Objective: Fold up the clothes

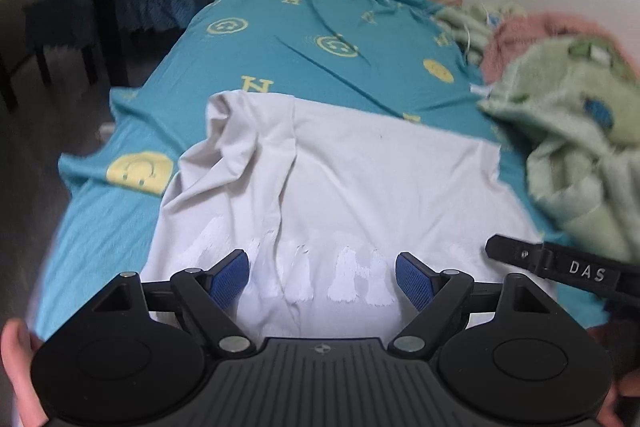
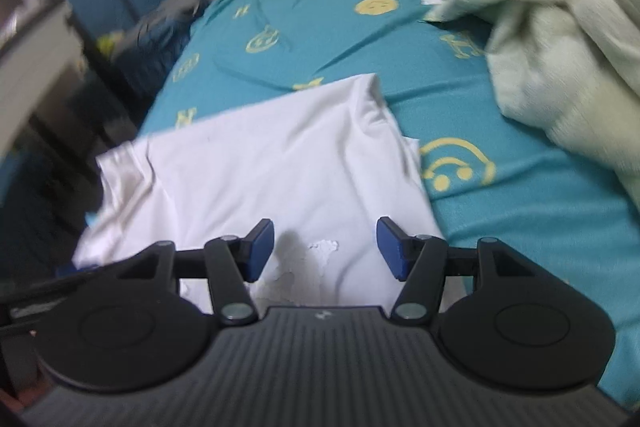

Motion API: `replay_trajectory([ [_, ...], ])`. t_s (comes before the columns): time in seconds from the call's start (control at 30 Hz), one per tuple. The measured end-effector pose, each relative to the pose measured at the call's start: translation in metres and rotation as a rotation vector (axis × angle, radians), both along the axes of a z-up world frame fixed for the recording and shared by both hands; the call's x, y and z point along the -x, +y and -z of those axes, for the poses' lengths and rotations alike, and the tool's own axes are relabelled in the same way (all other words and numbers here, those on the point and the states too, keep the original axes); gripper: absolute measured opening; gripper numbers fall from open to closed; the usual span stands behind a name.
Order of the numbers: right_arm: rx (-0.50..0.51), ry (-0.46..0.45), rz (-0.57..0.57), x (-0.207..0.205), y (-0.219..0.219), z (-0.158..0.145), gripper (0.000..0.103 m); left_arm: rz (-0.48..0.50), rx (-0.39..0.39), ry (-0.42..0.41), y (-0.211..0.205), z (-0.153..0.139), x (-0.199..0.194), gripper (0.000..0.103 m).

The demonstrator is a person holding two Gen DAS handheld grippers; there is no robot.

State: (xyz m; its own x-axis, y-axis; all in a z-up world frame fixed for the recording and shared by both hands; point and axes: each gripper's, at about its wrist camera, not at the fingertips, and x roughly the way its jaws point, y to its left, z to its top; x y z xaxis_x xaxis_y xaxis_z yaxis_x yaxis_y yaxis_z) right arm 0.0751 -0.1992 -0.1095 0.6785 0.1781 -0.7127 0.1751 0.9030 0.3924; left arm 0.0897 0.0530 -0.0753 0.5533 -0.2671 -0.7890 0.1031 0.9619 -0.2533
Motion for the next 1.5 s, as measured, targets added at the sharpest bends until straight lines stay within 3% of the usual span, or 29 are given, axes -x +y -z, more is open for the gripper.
replay_trajectory([
  [0.13, -0.122, -0.015, 0.082, 0.013, -0.019, -0.004, 0.060, -0.113, 0.258, 0.104, 0.041, 0.002, 0.013, 0.089],
  [0.2, -0.165, -0.025, 0.114, 0.017, -0.024, -0.006, 0.061, -0.161, 0.342, 0.168, 0.053, 0.012, 0.014, 0.089],
  [0.33, -0.245, -0.044, 0.149, 0.024, -0.029, -0.009, 0.061, -0.217, 0.409, 0.238, 0.059, 0.023, 0.011, 0.089],
  [0.47, -0.283, -0.060, 0.158, 0.026, -0.030, -0.012, 0.061, -0.210, 0.494, 0.288, 0.060, 0.028, 0.015, 0.090],
  [0.63, -0.361, -0.060, 0.153, 0.022, -0.028, -0.011, 0.061, -0.218, 0.467, 0.319, 0.047, 0.040, 0.016, 0.090],
  [0.73, -0.478, -0.036, 0.137, 0.020, -0.025, -0.005, 0.061, -0.335, 0.428, 0.277, 0.053, 0.053, 0.010, 0.089],
  [0.8, -0.636, 0.011, 0.125, 0.024, -0.021, 0.003, 0.061, -0.427, 0.419, 0.252, 0.062, 0.060, 0.005, 0.083],
  [0.87, -0.791, 0.038, 0.076, 0.028, -0.011, 0.013, 0.061, -0.484, 0.460, 0.217, 0.070, 0.064, 0.003, 0.076],
  [1.0, -0.917, 0.155, 0.008, 0.026, 0.021, 0.038, 0.061, -0.535, 0.520, 0.131, 0.074, 0.061, 0.003, 0.060],
  [1.07, -0.958, 0.217, -0.009, 0.022, 0.034, 0.054, 0.061, -0.539, 0.538, 0.083, 0.076, 0.058, 0.004, 0.040],
  [1.17, -1.005, 0.268, 0.029, 0.016, 0.039, 0.071, 0.062, -0.525, 0.568, 0.025, 0.074, 0.051, 0.005, 0.029],
  [1.27, -0.997, 0.248, 0.109, 0.014, 0.029, 0.075, 0.076, -0.503, 0.594, -0.032, 0.071, 0.042, 0.007, 0.025],
  [1.4, -0.966, 0.162, 0.226, 0.019, 0.009, 0.072, 0.076, -0.484, 0.616, -0.083, 0.067, 0.032, 0.009, 0.025],
  [1.5, -0.902, 0.109, 0.315, 0.021, -0.003, 0.071, 0.076, -0.489, 0.621, -0.074, 0.069, 0.031, 0.010, 0.025],
])
